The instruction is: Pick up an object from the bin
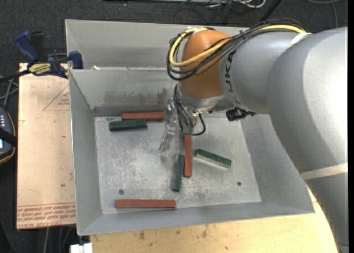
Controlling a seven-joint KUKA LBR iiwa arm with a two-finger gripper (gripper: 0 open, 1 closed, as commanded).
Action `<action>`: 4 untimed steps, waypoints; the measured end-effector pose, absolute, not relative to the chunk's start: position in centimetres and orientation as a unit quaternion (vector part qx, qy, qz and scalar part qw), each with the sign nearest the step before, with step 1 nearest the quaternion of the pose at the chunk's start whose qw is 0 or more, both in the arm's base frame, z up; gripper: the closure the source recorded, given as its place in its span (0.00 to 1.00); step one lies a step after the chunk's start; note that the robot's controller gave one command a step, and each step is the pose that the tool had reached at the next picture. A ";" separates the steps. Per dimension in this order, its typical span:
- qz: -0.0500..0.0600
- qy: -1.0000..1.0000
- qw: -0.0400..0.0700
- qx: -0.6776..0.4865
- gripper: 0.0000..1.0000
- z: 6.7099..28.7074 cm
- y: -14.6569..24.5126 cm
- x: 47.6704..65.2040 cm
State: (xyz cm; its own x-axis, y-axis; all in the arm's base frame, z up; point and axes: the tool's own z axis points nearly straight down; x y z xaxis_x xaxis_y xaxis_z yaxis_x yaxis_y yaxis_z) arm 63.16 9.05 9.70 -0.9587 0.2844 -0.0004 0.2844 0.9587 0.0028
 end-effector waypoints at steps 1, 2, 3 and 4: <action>0.001 0.995 0.000 -0.099 1.00 7.4 7.0 56.3; 0.001 0.995 0.000 -0.099 0.00 7.5 7.0 56.3; 0.001 0.995 0.000 -0.099 0.00 7.4 7.0 56.3; 0.001 0.993 0.000 -0.121 0.00 9.1 5.1 56.2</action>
Offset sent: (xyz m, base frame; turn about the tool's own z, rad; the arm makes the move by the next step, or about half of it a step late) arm 0.0000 0.0000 0.0000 0.0000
